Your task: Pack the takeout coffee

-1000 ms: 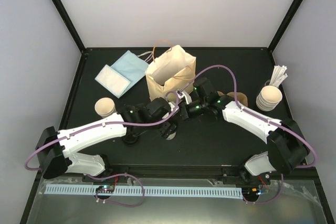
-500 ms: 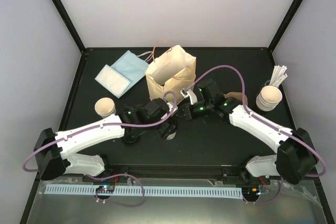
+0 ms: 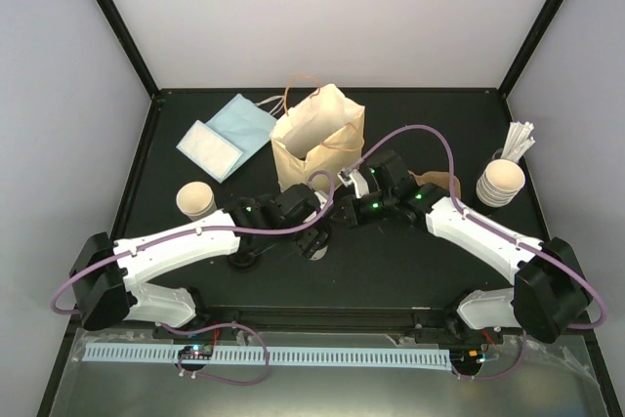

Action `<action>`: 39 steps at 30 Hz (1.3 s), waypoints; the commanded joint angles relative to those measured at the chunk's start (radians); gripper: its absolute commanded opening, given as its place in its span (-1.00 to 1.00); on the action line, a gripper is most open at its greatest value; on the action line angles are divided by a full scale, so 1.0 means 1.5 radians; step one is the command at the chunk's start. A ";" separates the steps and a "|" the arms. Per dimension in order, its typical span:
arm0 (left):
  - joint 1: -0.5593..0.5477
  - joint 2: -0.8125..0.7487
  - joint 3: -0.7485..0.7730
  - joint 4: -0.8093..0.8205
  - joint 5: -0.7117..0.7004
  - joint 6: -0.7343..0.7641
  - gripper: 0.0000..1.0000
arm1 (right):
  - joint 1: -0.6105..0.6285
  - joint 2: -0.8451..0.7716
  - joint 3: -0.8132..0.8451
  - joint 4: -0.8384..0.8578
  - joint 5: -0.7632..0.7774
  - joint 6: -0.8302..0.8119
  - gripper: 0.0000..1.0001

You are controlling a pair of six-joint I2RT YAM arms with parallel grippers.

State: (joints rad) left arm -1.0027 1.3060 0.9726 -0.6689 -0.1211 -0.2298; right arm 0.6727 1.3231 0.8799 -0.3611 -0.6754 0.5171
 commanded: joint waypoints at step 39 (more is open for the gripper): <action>0.003 0.010 -0.033 0.014 0.037 -0.012 0.48 | -0.006 0.003 -0.048 0.037 -0.020 0.004 -0.97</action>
State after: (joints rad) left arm -1.0027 1.3231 0.9539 -0.6415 -0.1120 -0.2497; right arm 0.6670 1.3277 0.8291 -0.3416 -0.6643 0.5255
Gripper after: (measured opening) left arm 0.765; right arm 0.027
